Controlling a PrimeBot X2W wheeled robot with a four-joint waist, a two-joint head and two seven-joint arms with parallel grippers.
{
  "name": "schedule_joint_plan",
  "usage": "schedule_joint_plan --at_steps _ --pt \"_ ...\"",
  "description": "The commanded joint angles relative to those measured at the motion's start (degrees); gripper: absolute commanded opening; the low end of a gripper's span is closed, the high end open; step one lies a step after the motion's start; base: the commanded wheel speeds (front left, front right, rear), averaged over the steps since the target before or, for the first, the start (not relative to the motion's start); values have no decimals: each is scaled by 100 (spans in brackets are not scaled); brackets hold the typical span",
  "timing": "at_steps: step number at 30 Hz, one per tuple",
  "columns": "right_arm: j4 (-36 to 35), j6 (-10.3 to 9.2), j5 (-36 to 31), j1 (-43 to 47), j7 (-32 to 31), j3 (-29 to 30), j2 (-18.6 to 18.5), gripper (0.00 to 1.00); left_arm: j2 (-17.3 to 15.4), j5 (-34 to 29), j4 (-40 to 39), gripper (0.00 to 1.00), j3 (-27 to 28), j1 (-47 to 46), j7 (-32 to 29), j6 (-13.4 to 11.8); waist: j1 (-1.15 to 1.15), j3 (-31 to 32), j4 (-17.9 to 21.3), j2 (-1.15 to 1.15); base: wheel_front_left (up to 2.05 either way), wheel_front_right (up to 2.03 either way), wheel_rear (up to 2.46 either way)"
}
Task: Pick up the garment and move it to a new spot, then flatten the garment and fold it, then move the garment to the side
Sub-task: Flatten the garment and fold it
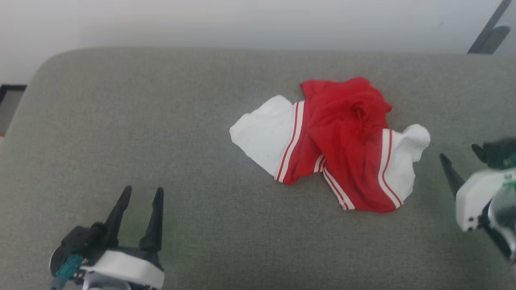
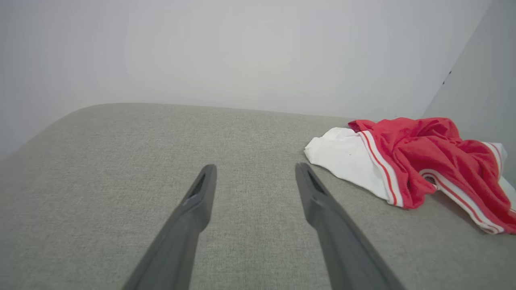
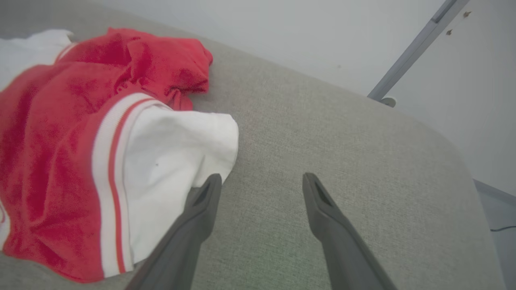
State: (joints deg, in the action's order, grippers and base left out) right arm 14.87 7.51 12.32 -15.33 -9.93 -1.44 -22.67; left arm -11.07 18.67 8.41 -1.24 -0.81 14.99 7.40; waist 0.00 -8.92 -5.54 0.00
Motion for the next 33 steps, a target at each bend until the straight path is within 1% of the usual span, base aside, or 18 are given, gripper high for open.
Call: schedule_joint_plan --at_steps 1,3,4,5,7,10,11,13,15,16,17,18,20,23,27,33 --pt "15 -5 180 -233 -510 -249 -241 100 16 97 18 100 -46 -163 26 11 0 -271 -103 0 0 0 0" --pt "3 -4 553 -559 -1178 -577 -453 100 62 93 45 100 -116 -306 26 11 0 -461 -162 0 0 0 0" --pt "-4 -3 674 -714 -1485 -703 -626 100 85 96 61 100 -170 -371 26 11 0 -553 -207 0 0 0 0" --pt "-4 -3 674 -714 -1485 -703 -626 100 85 96 61 100 -170 -371 26 11 0 -553 -207 0 0 0 0" --pt "0 -5 976 -957 -2041 -970 -859 100 130 128 99 100 -243 -498 26 11 0 -712 -281 0 0 0 0" --pt "32 -5 1520 -1339 -2690 -1174 -946 100 192 172 164 100 -317 -623 26 11 0 -911 -366 0 0 0 0" --pt "102 -5 1711 -1520 -3095 -1312 -1078 100 228 195 174 100 -342 -705 27 11 0 -1037 -409 0 0 0 0" --pt "113 -5 1846 -1657 -3362 -1468 -1162 100 264 215 193 100 -402 -773 27 11 0 -1137 -467 0 0 0 0" --pt "125 -5 1919 -1721 -3483 -1580 -1257 100 262 244 206 100 -425 -821 27 11 0 -1210 -507 0 0 0 0" --pt "128 -5 1968 -1719 -3530 -1643 -1279 92 265 250 215 100 -421 -839 27 11 0 -1238 -512 0 0 0 0" --pt "111 -5 2015 -1708 -3567 -1703 -1310 62 264 251 215 100 -409 -863 27 11 0 -1259 -510 0 0 0 0" --pt "92 -5 2044 -1713 -3577 -1731 -1344 39 263 260 213 100 -399 -890 27 11 0 -1276 -504 0 0 0 0" --pt "45 -5 2100 -1726 -3620 -1810 -1426 0 242 276 229 100 -382 -918 27 11 0 -1299 -451 0 0 0 0" --pt "15 -6 2167 -1772 -3541 -1689 -1549 0 225 290 240 100 -393 -955 27 11 0 -1309 -344 0 0 0 0" --pt "-14 -5 2138 -1769 -3341 -1274 -1721 0 175 293 195 100 -437 -1049 27 11 0 -1350 -189 0 0 0 0" --pt "230 -5 1870 -1537 -3046 -250 -2167 0 126 320 136 100 -521 -1172 26 12 0 -1492 -41 0 0 0 0"
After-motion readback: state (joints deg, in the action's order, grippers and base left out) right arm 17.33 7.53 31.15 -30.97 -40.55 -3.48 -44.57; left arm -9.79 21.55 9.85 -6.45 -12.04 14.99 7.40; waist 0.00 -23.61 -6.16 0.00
